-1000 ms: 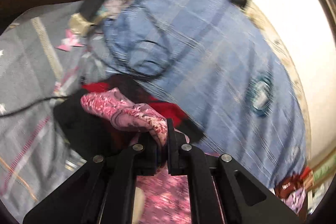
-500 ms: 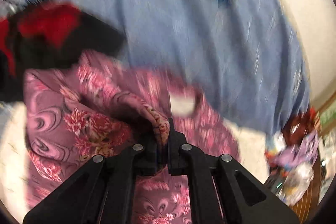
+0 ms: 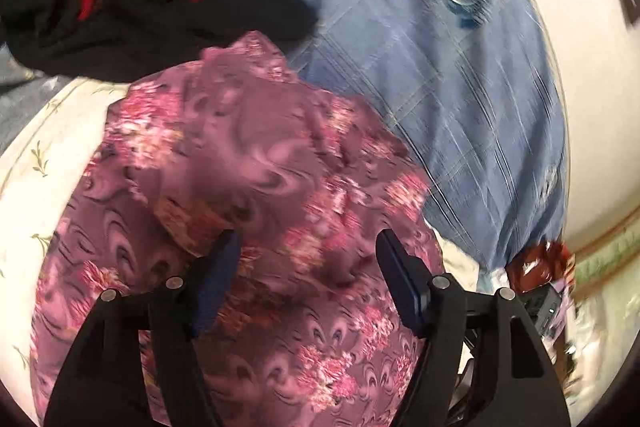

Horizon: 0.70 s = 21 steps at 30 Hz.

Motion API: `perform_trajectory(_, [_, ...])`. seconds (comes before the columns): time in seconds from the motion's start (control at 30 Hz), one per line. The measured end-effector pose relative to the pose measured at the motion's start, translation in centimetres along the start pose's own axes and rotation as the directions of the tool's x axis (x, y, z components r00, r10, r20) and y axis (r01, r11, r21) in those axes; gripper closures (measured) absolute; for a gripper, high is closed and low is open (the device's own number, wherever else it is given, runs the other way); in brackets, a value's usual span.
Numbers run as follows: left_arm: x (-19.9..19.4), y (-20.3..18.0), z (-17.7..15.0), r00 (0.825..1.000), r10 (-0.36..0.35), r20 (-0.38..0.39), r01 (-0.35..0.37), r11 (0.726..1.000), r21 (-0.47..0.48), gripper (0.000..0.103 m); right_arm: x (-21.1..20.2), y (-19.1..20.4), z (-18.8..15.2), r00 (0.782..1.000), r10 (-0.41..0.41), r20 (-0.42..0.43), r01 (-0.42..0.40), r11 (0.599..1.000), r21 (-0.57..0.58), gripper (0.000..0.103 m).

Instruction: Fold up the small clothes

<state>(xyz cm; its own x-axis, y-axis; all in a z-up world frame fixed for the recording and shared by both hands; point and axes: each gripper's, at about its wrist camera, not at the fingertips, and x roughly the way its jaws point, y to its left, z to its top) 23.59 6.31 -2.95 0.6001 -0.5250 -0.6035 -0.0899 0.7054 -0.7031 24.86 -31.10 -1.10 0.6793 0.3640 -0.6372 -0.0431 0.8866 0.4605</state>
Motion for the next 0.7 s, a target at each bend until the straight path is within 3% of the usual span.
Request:
perform_trajectory(0.1, [1.1, 1.9, 0.6, 1.0, -0.017, -0.025, 0.014, 0.995, -0.095, 0.033, 2.6, 2.7, 1.1, 0.999, 0.006, -0.044, -0.008, 0.999, -0.035, 0.042])
perform_trajectory(0.37, [0.6, 4.3, 0.6, 0.996, -0.087, -0.036, 0.077, 0.972, -0.223, 0.033, 8.0, 4.5, 4.1, 0.989, 0.144, -0.025, -0.138, 0.975, 0.174, 0.04])
perform_trajectory(0.43, [0.2, 4.5, 0.6, 0.996, -0.088, -0.032, 0.077, 0.969, -0.236, 0.033, 9.7, 5.5, 4.5, 0.989, 0.124, -0.083, -0.11, 0.982, 0.156, 0.039])
perform_trajectory(0.47, [0.0, 4.6, 0.5, 0.996, -0.086, -0.028, 0.077, 0.968, -0.241, 0.033, 10.3, 5.8, 4.6, 0.991, 0.084, -0.106, -0.069, 0.988, 0.139, 0.045])
perform_trajectory(0.5, [-0.3, 4.6, 0.5, 0.996, -0.08, -0.023, 0.072, 0.967, -0.245, 0.033, 10.5, 5.9, 4.6, 0.992, 0.07, -0.108, -0.056, 0.99, 0.129, 0.081])
perform_trajectory(0.53, [-0.3, 4.7, 0.3, 0.997, -0.076, -0.018, 0.069, 0.966, -0.248, 0.033, 10.3, 5.6, 4.6, 0.99, 0.102, -0.1, -0.088, 0.986, 0.141, 0.097])
perform_trajectory(0.7, [-0.7, 5.0, 0.0, 1.0, -0.018, 0.008, 0.02, 0.966, -0.258, 0.033, 4.9, 1.1, 4.1, 0.987, 0.129, 0.094, -0.15, 0.949, 0.277, 0.097])
